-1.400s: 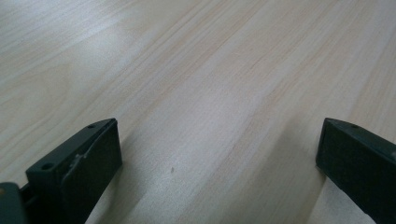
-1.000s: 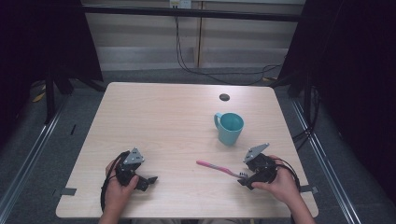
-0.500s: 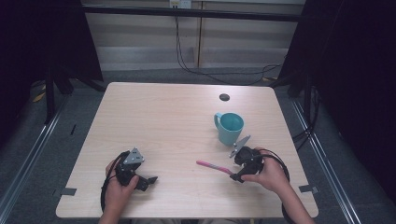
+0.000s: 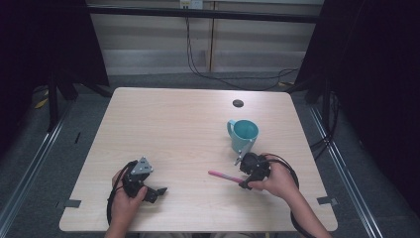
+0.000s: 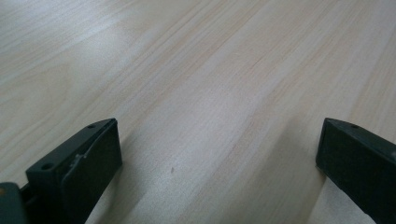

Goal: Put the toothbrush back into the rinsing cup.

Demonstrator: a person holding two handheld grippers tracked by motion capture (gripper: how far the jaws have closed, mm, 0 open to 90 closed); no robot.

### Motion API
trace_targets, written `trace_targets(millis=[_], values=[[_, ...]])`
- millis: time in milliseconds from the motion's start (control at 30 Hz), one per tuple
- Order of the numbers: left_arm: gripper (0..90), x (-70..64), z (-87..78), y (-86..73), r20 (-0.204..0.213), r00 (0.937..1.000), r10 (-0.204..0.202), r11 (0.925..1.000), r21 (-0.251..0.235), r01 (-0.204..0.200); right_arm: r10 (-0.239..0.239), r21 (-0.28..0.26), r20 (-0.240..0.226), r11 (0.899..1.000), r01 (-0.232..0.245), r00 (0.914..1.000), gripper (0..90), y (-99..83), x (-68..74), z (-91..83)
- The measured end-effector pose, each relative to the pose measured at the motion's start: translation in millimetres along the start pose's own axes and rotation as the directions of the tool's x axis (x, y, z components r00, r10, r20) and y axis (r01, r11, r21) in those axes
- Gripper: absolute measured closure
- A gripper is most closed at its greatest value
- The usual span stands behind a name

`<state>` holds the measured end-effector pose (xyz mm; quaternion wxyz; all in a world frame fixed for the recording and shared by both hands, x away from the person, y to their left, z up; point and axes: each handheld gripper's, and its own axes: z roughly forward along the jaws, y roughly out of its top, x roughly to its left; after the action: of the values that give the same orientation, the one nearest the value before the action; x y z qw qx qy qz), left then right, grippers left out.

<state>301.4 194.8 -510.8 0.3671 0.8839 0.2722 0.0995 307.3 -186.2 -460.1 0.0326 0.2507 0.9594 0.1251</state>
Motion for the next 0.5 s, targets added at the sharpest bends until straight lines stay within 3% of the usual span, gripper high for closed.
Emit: trace_targets(millis=[333,467,500], values=[[0.0,0.1,0.0,0.0,0.0,1.0,0.001,1.0,0.001,-0.001,-0.013,0.047,-0.053,0.999,0.015,0.9985,60.6,10.2,0.0,8.7],[0.0,0.1,0.0,0.0,0.0,1.0,0.001,1.0,0.001,-0.001,-0.009,0.06,-0.076,0.998,0.014,0.997,70.2,11.9,-2.8,11.1],[0.0,0.1,0.0,0.0,0.0,1.0,0.001,1.0,0.0,-0.001,-0.011,0.076,-0.071,0.997,0.016,0.9974,78.1,13.6,-2.0,10.9]])
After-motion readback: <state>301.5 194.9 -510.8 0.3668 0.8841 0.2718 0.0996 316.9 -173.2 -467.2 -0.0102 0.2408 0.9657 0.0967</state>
